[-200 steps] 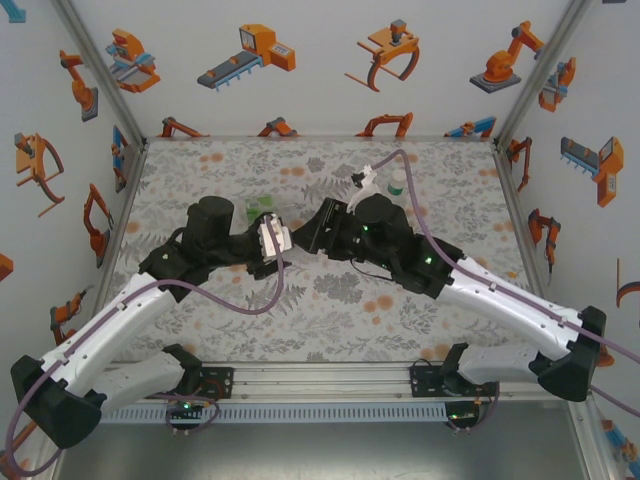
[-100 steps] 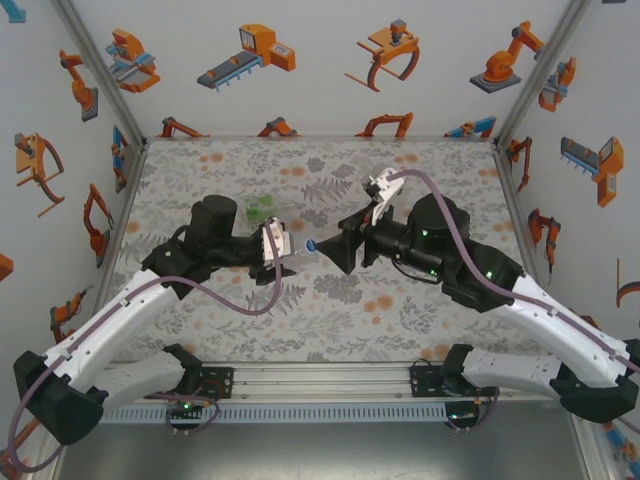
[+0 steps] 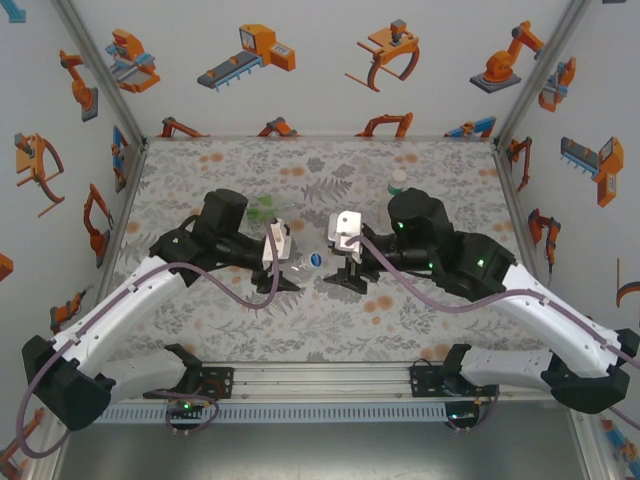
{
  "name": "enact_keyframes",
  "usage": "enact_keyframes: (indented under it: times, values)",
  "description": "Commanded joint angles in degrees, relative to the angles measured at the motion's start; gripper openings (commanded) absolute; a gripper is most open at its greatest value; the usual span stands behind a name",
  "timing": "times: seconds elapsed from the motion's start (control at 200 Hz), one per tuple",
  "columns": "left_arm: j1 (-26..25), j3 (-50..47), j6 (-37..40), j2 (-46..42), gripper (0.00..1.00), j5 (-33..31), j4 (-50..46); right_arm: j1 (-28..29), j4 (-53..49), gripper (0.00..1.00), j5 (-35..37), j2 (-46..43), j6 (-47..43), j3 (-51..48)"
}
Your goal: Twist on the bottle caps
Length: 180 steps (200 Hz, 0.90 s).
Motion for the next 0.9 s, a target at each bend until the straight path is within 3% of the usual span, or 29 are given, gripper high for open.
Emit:
enact_keyframes:
  times: [0.0,0.215,0.556,0.896]
  values:
    - [-0.54,2.28,2.56,0.71,0.0,3.91,-4.46,0.0,-0.69,0.58,-2.65,1.33,-6.43,1.82]
    - [-0.64,3.16,2.88,1.89,0.0,4.12,-6.08,0.13,0.88,0.55,-4.58,4.71,-7.19,3.3]
    - [-0.72,3.6,3.07,1.83,0.0,4.16,-6.9,0.54,0.78,0.43,-6.19,5.27,-7.5,3.42]
    - [-0.8,3.7,3.31,1.53,0.0,3.3,-6.95,0.83,2.66,0.2,-5.94,4.53,-4.2,1.12]
